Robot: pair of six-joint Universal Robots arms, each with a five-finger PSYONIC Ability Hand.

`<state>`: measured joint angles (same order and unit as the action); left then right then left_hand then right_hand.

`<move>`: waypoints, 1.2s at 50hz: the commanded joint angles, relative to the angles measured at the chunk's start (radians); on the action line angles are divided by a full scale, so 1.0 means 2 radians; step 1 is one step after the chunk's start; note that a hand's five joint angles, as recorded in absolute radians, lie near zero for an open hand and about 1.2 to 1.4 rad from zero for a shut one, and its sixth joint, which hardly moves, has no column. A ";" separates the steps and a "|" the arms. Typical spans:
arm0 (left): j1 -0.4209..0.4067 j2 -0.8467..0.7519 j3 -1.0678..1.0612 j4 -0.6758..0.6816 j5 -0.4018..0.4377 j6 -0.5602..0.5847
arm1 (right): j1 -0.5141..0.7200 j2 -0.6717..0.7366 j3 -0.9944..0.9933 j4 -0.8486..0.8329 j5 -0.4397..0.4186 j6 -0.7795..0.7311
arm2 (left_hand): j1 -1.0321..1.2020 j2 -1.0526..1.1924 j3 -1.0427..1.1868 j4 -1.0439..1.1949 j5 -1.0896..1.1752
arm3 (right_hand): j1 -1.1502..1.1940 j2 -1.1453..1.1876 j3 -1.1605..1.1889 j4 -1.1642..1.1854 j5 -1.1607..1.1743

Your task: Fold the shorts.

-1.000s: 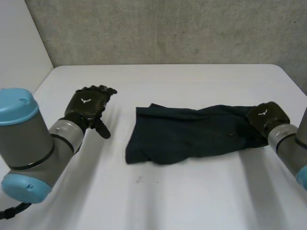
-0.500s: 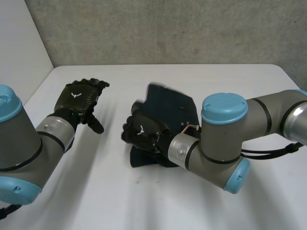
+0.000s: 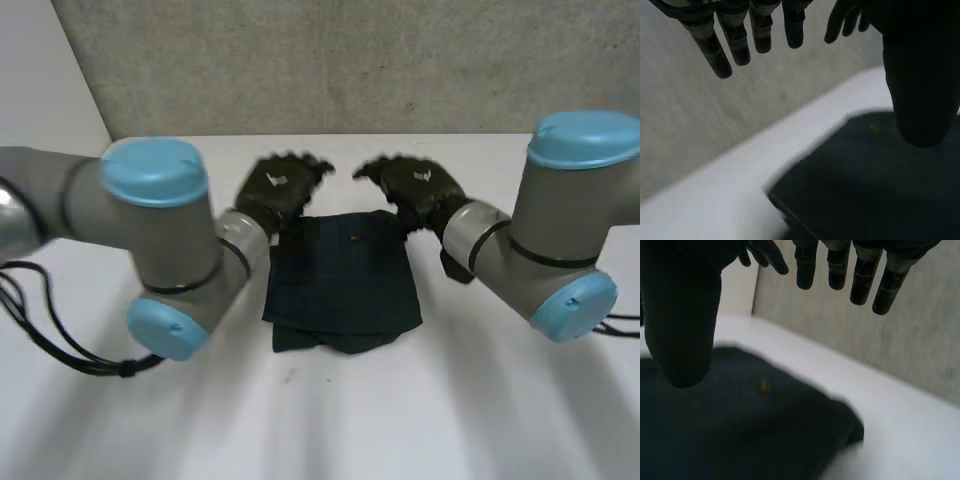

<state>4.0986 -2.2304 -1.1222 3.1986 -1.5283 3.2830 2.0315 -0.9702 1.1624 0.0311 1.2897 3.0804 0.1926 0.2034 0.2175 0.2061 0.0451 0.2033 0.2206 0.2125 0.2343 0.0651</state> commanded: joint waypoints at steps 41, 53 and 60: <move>0.149 0.264 -0.008 -0.223 -0.034 -0.024 | -0.067 -0.191 -0.014 0.095 0.160 -0.019 | -0.007 -0.013 -0.020 -0.014 -0.021 | -0.014 -0.023 -0.019 -0.030 -0.033; 0.147 0.275 -0.030 -0.221 -0.032 -0.032 | -0.068 -0.201 -0.006 0.093 0.158 -0.032 | -0.009 -0.014 -0.021 -0.016 -0.023 | -0.014 -0.023 -0.019 -0.030 -0.033; 0.146 0.276 -0.033 -0.220 -0.033 -0.032 | -0.067 -0.202 -0.001 0.094 0.159 -0.038 | -0.009 -0.014 -0.021 -0.016 -0.023 | -0.014 -0.023 -0.019 -0.030 -0.033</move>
<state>4.3911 -1.6783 -1.1816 2.7563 -1.5932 3.2181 1.8961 -1.3737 1.1514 0.2187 1.6065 3.0148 0.1681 0.2026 0.2178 0.2061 0.0449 0.1727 0.2132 0.1849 0.2343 0.0594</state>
